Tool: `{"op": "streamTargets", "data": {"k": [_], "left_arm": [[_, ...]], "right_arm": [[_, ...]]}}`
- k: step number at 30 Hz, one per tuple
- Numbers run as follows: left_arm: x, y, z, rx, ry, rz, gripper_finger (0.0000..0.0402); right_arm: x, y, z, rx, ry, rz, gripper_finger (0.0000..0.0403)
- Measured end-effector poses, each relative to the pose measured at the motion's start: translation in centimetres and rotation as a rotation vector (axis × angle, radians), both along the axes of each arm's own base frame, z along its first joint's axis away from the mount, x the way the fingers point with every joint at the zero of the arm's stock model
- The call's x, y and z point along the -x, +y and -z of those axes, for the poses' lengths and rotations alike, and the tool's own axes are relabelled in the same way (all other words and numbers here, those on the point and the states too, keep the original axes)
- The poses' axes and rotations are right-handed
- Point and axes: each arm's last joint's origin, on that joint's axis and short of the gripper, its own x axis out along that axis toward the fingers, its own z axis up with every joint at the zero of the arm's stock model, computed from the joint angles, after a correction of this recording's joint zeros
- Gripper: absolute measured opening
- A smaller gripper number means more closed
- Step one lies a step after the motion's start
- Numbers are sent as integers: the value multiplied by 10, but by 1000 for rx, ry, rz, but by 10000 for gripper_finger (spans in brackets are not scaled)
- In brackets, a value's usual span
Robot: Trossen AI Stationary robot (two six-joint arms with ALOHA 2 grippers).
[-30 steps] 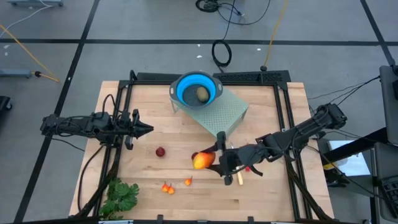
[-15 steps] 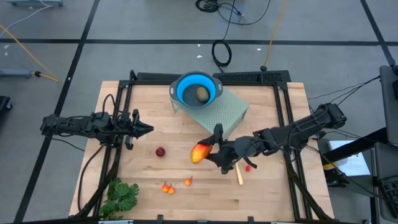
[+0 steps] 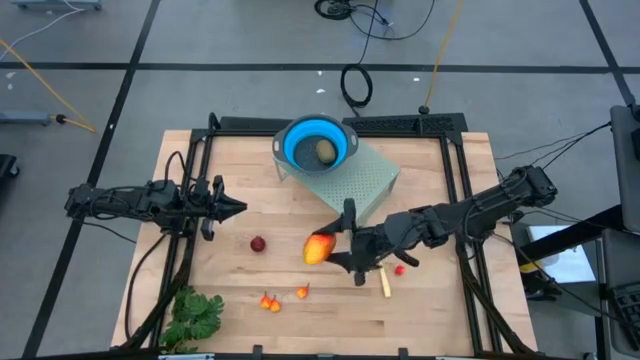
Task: Pick & Place Fruit
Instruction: Put the mango into the blue strainer bowl on the shelf
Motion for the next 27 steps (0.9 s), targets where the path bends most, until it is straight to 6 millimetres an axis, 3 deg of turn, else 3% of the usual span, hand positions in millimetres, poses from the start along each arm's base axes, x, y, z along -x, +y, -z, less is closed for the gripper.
{"op": "streamTargets", "data": {"k": [4,9,17,27], "left_arm": [[0,0,0,0,0,0,26],[0,0,0,0,1,-1,26],[0,0,3,-3,32,0,26],[0,0,3,-28,30,0,26]], "right_arm": [[2,1,-10,-114,-57,-59,243],[14,-1,-21,-387,-21,-115,244],[37,-4,-45,-679,52,-390,244],[49,3,-61,-712,53,-782,246]]}}
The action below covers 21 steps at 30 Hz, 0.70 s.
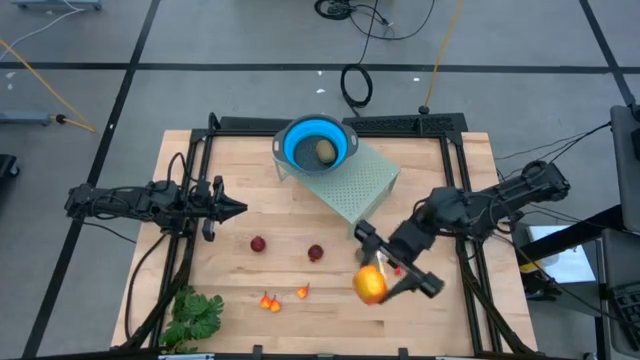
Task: Pick & Place Fruit
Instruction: Put the mango into the blue strainer bowl on the shelf
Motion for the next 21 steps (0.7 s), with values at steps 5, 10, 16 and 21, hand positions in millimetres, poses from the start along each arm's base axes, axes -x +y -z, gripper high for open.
{"op": "streamTargets", "data": {"k": [5,10,16,21], "left_arm": [[0,0,0,-2,-1,0,26],[0,0,0,-2,-1,0,26],[0,0,0,-2,-1,0,26],[0,0,0,-2,-1,0,26]], "right_arm": [[1,-1,-1,-6,-4,3,246],[-1,-5,-2,-14,4,20,246],[-10,-19,8,-51,156,260,247],[-18,-36,28,0,341,559,247]]}}
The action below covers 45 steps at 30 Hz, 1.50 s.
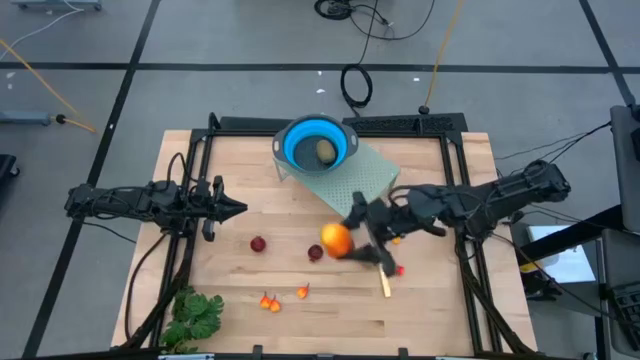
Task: Pick & Place Fruit
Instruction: Put the mango into the blue strainer bowl on the shelf
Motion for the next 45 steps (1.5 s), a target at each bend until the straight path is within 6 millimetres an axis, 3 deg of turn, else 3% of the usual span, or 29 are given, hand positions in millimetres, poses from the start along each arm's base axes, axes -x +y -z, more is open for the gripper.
{"op": "streamTargets", "data": {"k": [7,21,32,45], "left_arm": [[0,0,0,0,0,0,26],[0,0,0,0,0,-10,26],[0,2,0,3,-1,-71,26],[0,3,0,-4,-1,-88,26]], "right_arm": [[-5,-31,10,100,84,352,247],[-11,-109,13,204,119,590,247],[-10,-162,21,205,149,657,247],[-63,-210,34,195,78,631,247]]}}
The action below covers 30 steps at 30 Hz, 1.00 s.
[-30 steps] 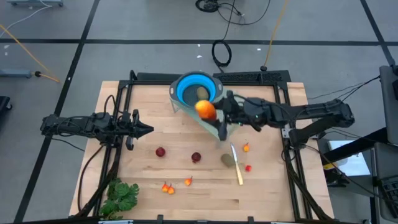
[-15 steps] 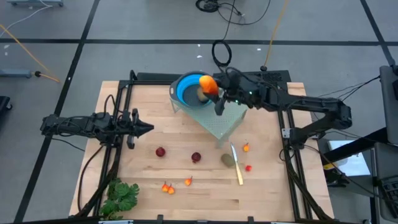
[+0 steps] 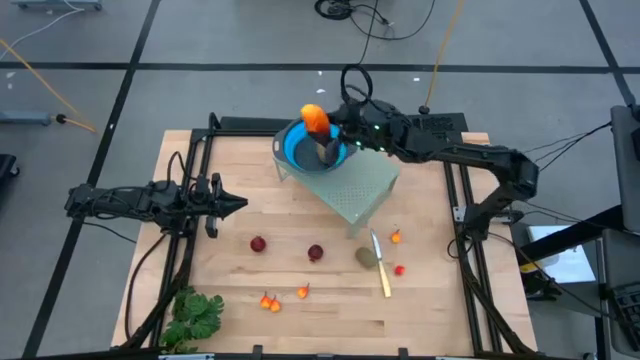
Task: Pick & Place Fruit
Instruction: Put the mango into the blue strainer bowl on the shelf
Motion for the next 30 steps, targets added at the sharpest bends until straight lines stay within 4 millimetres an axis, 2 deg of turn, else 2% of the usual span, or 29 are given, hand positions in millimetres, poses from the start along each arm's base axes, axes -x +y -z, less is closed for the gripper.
{"op": "streamTargets", "data": {"k": [5,10,19,30], "left_arm": [[0,0,0,3,-1,0,26],[0,0,-1,8,-15,-15,26],[0,2,-6,9,-60,-79,26],[0,2,-6,5,-59,-79,26]], "right_arm": [[-18,-10,10,-7,22,-13,247],[-26,-13,26,-26,72,-12,247],[-31,-17,38,-64,109,-4,247],[-29,-16,40,-85,136,3,247]]}}
